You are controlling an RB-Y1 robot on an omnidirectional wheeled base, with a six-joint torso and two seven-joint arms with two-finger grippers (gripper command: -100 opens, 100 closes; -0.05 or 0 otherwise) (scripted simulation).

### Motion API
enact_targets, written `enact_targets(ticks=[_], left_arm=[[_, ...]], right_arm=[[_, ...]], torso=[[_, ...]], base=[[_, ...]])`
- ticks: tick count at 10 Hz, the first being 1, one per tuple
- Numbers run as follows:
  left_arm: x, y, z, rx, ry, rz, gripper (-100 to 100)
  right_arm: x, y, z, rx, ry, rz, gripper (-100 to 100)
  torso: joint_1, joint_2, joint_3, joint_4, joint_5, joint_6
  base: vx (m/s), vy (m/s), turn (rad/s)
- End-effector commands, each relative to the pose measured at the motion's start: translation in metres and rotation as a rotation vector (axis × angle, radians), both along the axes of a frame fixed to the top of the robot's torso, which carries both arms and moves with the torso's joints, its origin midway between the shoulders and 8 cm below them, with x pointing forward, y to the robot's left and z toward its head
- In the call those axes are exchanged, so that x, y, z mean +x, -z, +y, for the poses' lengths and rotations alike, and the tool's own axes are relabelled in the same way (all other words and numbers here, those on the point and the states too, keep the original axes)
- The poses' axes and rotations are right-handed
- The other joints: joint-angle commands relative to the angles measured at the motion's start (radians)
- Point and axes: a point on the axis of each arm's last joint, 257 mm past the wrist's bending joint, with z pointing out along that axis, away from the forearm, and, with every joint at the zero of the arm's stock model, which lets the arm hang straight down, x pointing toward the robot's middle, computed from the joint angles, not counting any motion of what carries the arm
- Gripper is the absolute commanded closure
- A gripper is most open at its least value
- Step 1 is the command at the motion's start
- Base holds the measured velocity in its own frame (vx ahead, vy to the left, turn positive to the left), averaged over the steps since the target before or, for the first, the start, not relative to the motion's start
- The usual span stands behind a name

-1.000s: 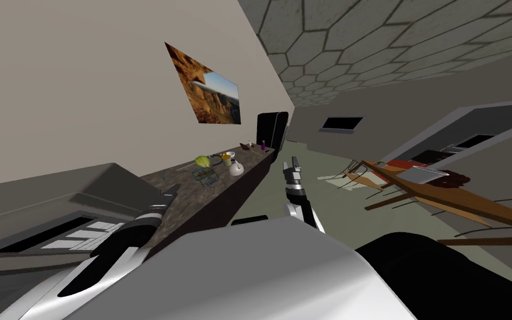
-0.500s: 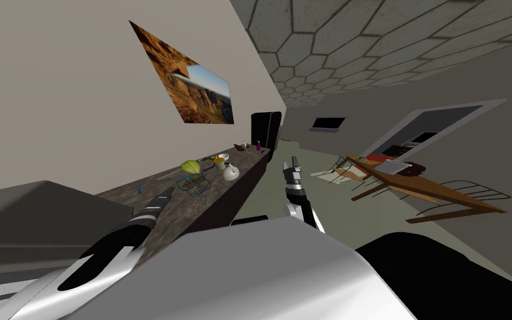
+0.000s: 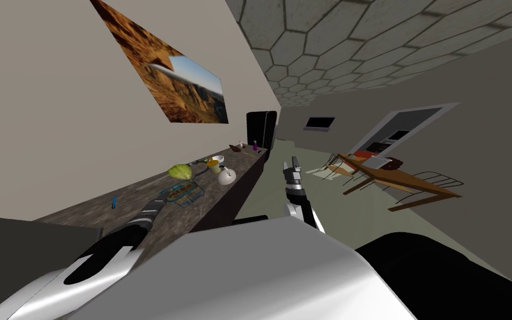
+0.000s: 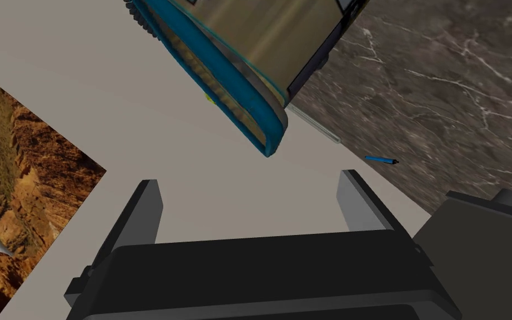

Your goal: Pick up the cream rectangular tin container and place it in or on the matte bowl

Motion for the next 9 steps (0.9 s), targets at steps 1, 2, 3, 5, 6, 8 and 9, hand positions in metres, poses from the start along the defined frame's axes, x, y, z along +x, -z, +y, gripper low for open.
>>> enact_targets(ticks=[1, 2, 3, 5, 6, 8, 9], left_arm=[[-0.007, 0.007, 0.005, -0.008, -0.025, 0.025, -100], [-0.014, 0.018, 0.010, -0.019, -0.046, 0.054, -100], [-0.007, 0.010, 0.008, -0.012, -0.031, 0.036, -100], [-0.005, 0.016, 0.013, -0.015, -0.039, 0.038, -100], [-0.006, 0.015, 0.012, -0.015, -0.038, 0.040, -100], [-0.006, 0.015, 0.012, -0.015, -0.038, 0.039, 100], [-0.007, 0.016, 0.013, -0.016, -0.040, 0.042, 100]], right_arm=[[0.000, 0.000, 0.000, 0.000, 0.000, 0.000, 0], [0.000, 0.000, 0.000, 0.000, 0.000, 0.000, 0], [0.000, 0.000, 0.000, 0.000, 0.000, 0.000, 0], [0.000, 0.000, 0.000, 0.000, 0.000, 0.000, 0], [0.000, 0.000, 0.000, 0.000, 0.000, 0.000, 0], [0.000, 0.000, 0.000, 0.000, 0.000, 0.000, 0], [0.000, 0.000, 0.000, 0.000, 0.000, 0.000, 0]], torso=[[0.000, 0.000, 0.000, 0.000, 0.000, 0.000], [0.000, 0.001, 0.000, 0.000, 0.000, 0.000], [-0.001, 0.001, 0.001, 0.000, 0.000, 0.000], [-0.002, 0.004, 0.002, 0.001, 0.000, 0.000], [0.000, 0.002, 0.001, 0.001, 0.000, 0.000], [-0.001, 0.004, 0.002, 0.001, 0.000, 0.000], [-0.003, 0.004, 0.003, 0.002, -0.001, 0.000]], base=[[0.057, 0.019, -0.088], [0.048, 0.014, -0.090], [0.020, 0.007, -0.018], [0.025, 0.015, -0.018], [0.031, 0.020, -0.013], [0.000, 0.000, 0.000], [0.002, 0.000, -0.013]])
